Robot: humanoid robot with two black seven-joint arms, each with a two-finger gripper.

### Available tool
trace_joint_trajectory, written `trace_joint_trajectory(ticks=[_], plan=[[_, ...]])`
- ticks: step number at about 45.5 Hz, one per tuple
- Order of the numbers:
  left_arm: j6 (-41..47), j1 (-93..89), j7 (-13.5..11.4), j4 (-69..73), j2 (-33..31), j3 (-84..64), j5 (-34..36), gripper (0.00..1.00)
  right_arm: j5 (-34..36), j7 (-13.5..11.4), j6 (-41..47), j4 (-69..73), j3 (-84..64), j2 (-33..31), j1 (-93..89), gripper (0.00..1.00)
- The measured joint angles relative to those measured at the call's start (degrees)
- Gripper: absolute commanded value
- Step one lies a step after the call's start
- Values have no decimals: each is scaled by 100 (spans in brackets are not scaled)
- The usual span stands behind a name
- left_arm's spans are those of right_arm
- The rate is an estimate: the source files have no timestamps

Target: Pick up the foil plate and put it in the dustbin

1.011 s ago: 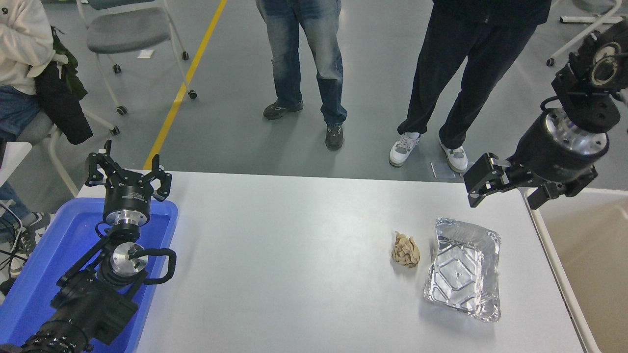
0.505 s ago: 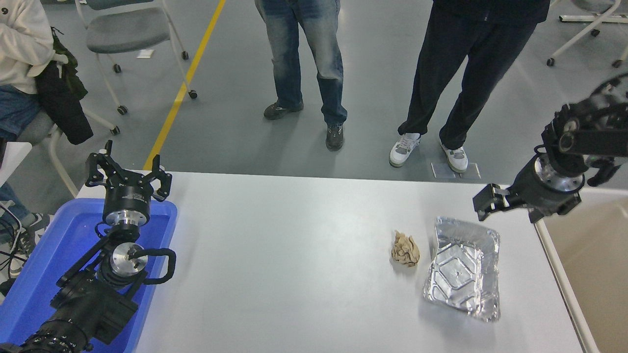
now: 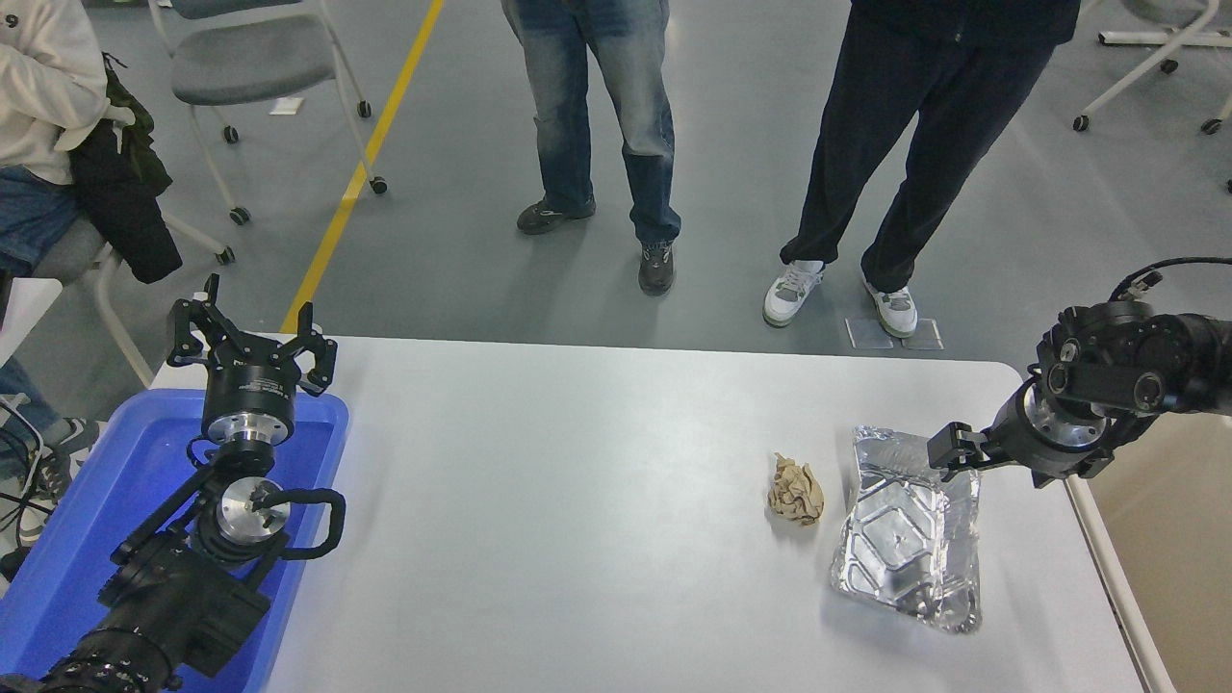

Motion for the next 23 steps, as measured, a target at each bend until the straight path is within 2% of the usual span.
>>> trace_joint_trajectory(ticks=[23], plan=[[0,0,0,0,0,0,0,99,-18,59,-285,-840,99,452,-982,99]])
